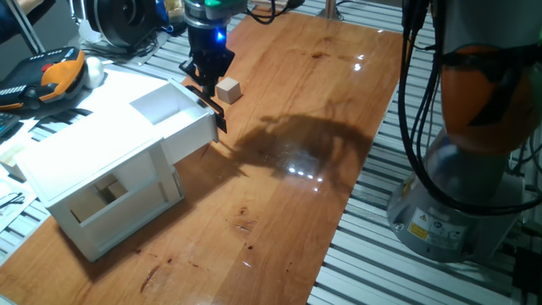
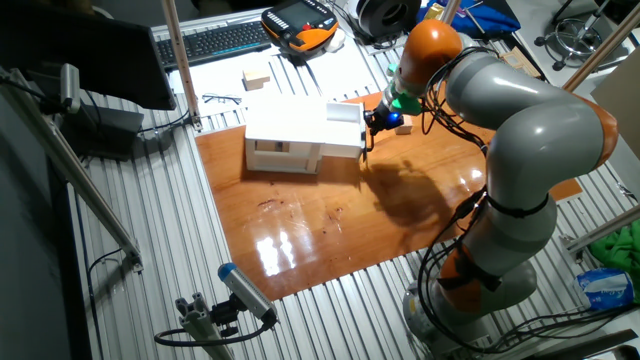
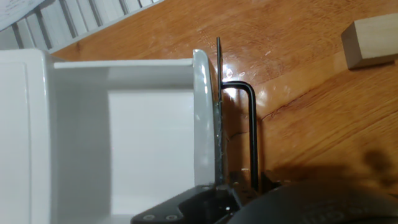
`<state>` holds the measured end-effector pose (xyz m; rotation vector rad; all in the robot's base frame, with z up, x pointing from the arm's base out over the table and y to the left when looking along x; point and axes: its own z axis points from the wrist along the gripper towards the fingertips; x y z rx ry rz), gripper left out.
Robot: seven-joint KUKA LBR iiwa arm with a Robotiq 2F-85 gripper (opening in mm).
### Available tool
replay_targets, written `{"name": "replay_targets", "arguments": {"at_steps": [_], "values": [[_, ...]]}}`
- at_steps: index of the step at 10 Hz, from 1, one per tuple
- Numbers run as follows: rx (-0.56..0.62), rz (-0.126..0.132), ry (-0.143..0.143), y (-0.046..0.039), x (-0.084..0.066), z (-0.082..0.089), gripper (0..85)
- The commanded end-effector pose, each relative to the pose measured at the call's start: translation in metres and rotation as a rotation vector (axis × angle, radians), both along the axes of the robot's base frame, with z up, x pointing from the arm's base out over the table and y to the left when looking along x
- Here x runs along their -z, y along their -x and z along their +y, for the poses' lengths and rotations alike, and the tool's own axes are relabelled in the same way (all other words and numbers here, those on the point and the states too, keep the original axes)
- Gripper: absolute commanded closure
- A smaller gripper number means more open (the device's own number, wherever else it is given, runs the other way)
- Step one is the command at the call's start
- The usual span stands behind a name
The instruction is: Put things in the drawer
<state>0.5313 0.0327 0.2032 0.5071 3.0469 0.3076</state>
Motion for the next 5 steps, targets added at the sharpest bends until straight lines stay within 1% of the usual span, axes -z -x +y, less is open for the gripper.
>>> {"name": "replay_targets", "arguments": {"at_steps": [1, 2, 3, 4, 5], "values": [[0.004, 0.001, -0.005, 0.0003, -0.002, 0.002, 85.0], [0.006, 0.008, -0.012, 0.0000, -0.005, 0.005, 85.0], [0.000, 0.011, -0.002, 0.0007, -0.009, 0.009, 85.0], [-0.007, 0.013, 0.029, -0.0003, -0.014, 0.016, 85.0], [-0.008, 0.014, 0.038, -0.0017, -0.019, 0.023, 85.0]]}}
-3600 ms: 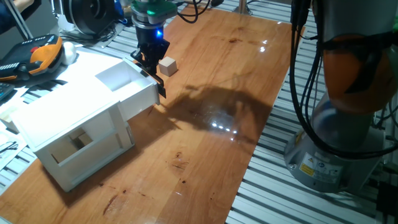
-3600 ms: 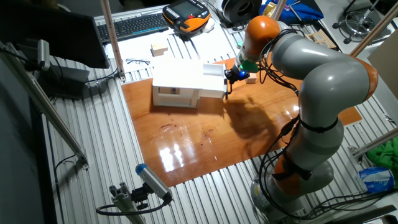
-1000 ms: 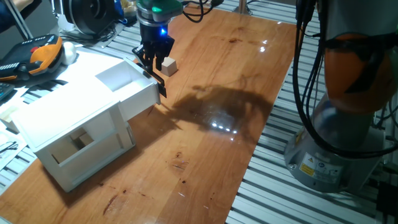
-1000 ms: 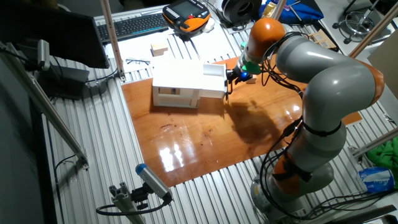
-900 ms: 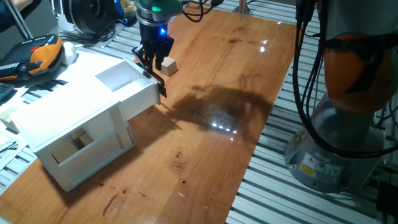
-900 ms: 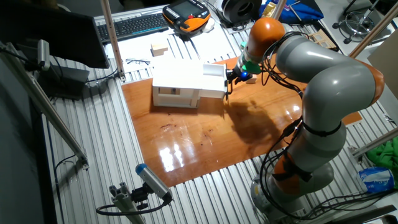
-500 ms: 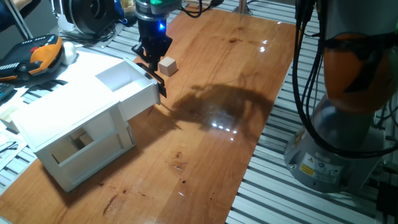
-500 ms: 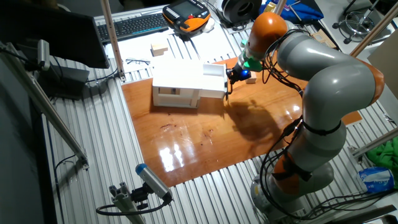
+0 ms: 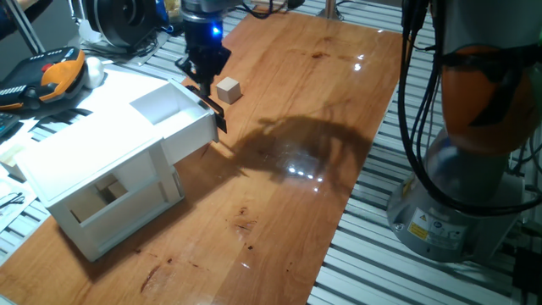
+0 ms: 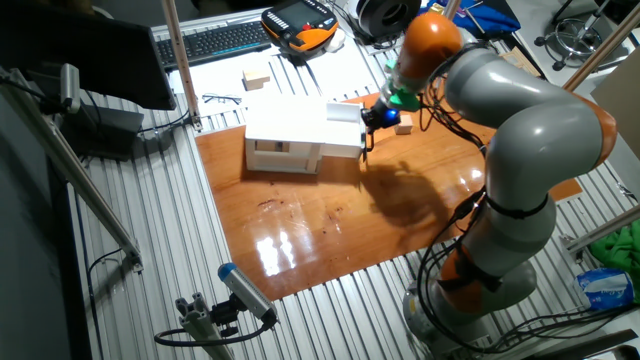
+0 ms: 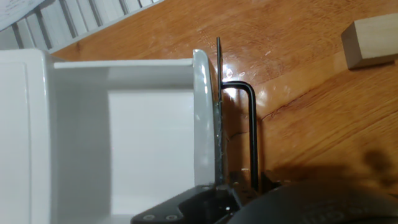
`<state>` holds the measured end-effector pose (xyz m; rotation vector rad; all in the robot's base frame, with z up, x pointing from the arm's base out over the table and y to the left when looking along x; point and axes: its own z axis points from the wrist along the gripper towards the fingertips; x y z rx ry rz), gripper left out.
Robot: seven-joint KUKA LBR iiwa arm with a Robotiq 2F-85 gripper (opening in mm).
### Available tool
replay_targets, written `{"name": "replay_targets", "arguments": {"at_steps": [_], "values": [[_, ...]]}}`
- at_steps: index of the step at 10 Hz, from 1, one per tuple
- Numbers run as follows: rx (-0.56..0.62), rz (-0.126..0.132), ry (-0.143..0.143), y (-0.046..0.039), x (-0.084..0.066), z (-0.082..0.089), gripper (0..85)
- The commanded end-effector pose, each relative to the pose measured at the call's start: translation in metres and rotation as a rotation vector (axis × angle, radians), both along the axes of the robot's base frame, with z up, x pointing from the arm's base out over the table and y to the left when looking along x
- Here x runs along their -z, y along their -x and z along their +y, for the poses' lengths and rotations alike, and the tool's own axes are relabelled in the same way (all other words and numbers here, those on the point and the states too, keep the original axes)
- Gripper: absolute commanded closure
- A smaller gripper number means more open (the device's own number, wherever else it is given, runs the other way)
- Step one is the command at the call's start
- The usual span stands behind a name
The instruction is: Put things in the drawer
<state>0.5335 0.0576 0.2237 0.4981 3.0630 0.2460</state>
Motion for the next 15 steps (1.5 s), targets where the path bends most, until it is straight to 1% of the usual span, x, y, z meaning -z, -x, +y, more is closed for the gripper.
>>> {"name": "replay_targets", "arguments": {"at_steps": [1, 2, 3, 4, 5, 7, 8, 9, 10, 11, 12, 13, 14, 15], "values": [[0.006, 0.002, 0.001, -0.0019, -0.004, 0.008, 85.0], [0.025, 0.005, 0.000, -0.0048, -0.010, 0.020, 85.0], [0.055, 0.013, -0.014, -0.0070, -0.015, 0.033, 85.0], [0.069, 0.017, -0.016, -0.0085, -0.019, 0.042, 85.0], [0.074, 0.011, -0.012, -0.0103, -0.019, 0.045, 85.0], [0.073, -0.002, -0.003, -0.0116, -0.017, 0.041, 85.0], [0.065, 0.003, 0.013, -0.0124, -0.016, 0.041, 85.0], [0.058, 0.016, 0.015, -0.0128, -0.016, 0.042, 85.0], [0.046, 0.023, 0.027, -0.0128, -0.016, 0.042, 85.0], [0.041, 0.026, 0.025, -0.0128, -0.016, 0.042, 85.0], [0.043, 0.015, 0.039, -0.0128, -0.016, 0.042, 85.0], [0.052, 0.000, 0.100, -0.0128, -0.016, 0.042, 85.0], [0.079, -0.019, 0.102, -0.0128, -0.016, 0.042, 85.0], [0.090, -0.022, 0.101, -0.0128, -0.016, 0.042, 85.0]]}}
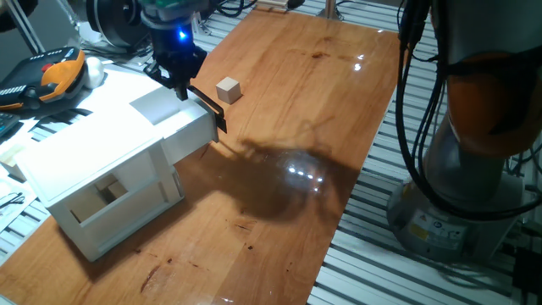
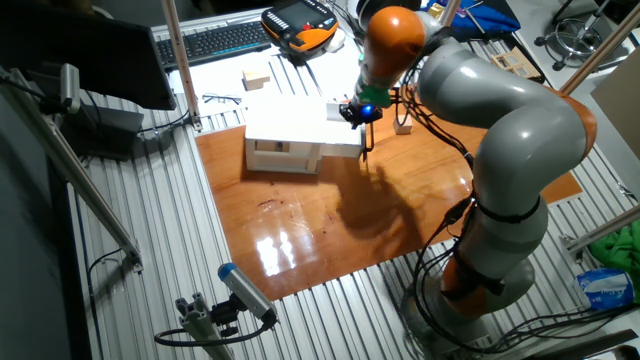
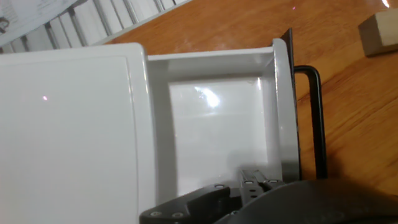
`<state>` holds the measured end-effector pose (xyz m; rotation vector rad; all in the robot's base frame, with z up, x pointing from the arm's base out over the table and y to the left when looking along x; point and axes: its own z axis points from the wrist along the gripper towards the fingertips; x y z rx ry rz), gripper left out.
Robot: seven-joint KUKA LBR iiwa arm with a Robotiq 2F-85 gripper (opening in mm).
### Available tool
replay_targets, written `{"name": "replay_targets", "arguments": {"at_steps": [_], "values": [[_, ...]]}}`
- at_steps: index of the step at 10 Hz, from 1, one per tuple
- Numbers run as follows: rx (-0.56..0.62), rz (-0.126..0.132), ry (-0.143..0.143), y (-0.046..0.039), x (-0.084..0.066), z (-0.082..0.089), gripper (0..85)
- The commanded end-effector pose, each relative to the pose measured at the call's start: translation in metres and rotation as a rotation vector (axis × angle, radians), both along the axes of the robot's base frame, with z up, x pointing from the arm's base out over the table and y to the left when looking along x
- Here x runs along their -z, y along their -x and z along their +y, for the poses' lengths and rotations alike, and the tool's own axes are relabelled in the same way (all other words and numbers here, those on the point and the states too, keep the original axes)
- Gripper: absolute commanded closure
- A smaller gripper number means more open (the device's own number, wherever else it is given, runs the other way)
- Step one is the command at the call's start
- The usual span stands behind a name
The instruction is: Put things in the drawer
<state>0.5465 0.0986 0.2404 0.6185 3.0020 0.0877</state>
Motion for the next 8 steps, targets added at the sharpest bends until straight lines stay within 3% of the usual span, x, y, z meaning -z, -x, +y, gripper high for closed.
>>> {"name": "replay_targets", "arguments": {"at_steps": [1, 3, 6, 8], "values": [[-0.010, 0.002, 0.014, 0.0002, 0.000, 0.001, 85.0], [-0.103, 0.021, 0.070, 0.0002, 0.000, 0.001, 85.0], [-0.070, 0.018, 0.021, -0.0007, -0.001, -0.002, 85.0], [-0.075, 0.007, 0.050, -0.0062, -0.004, -0.013, 85.0]]}}
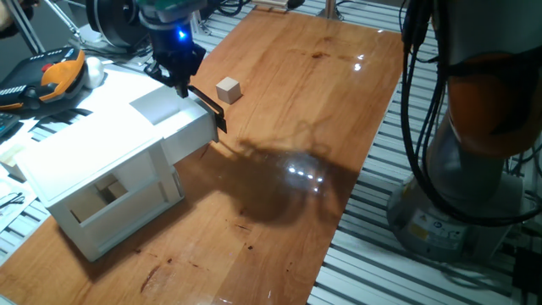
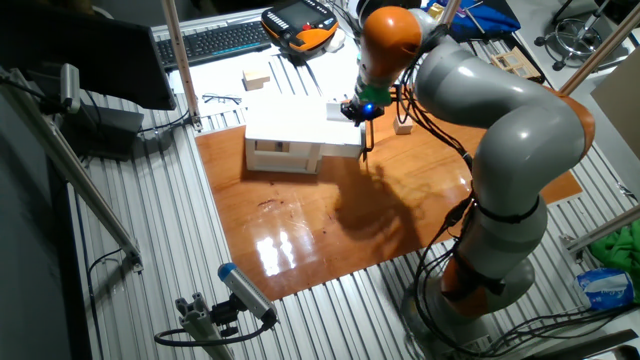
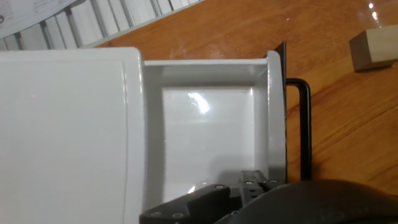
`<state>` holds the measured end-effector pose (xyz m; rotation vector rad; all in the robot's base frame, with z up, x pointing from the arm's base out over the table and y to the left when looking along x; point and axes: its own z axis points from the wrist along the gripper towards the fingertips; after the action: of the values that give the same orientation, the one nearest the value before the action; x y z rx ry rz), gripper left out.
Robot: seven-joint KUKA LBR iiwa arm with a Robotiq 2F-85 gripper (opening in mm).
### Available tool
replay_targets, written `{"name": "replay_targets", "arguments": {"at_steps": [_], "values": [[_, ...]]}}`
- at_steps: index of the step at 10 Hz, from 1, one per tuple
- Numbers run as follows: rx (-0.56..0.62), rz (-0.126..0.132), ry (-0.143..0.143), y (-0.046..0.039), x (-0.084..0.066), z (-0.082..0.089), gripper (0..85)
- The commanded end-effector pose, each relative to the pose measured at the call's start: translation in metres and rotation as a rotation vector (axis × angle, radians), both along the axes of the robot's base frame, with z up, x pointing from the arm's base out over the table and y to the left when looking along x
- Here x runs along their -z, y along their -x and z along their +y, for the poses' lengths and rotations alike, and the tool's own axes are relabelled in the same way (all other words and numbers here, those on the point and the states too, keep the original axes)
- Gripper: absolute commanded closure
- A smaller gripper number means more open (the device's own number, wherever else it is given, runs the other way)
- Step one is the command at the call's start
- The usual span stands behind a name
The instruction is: Put things in the drawer
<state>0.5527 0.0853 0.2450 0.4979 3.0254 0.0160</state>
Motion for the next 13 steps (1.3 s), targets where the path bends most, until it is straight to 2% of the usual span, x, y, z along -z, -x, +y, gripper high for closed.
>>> {"name": "replay_targets", "arguments": {"at_steps": [1, 2, 3, 4, 5, 6, 7, 8, 9, 10, 12, 13], "values": [[-0.011, 0.007, -0.001, -0.0006, -0.002, -0.006, 85.0], [-0.025, 0.014, -0.028, -0.0050, -0.008, -0.021, 85.0], [-0.042, 0.024, -0.038, -0.0093, -0.014, -0.040, 85.0], [-0.045, 0.021, -0.041, -0.0133, -0.015, -0.057, 85.0], [-0.042, 0.009, -0.039, -0.0152, -0.012, -0.069, 85.0], [-0.038, -0.005, -0.059, -0.0156, -0.002, -0.087, 85.0], [-0.053, -0.012, -0.062, -0.0156, 0.005, -0.102, 85.0], [-0.066, -0.018, -0.056, -0.0145, 0.011, -0.113, 85.0], [-0.070, -0.014, -0.038, -0.0124, 0.015, -0.121, 85.0], [-0.072, 0.000, -0.010, -0.0098, 0.018, -0.126, 85.0], [-0.069, 0.030, -0.004, -0.0028, 0.025, -0.140, 85.0], [-0.066, 0.031, -0.006, -0.0007, 0.031, -0.146, 85.0]]}}
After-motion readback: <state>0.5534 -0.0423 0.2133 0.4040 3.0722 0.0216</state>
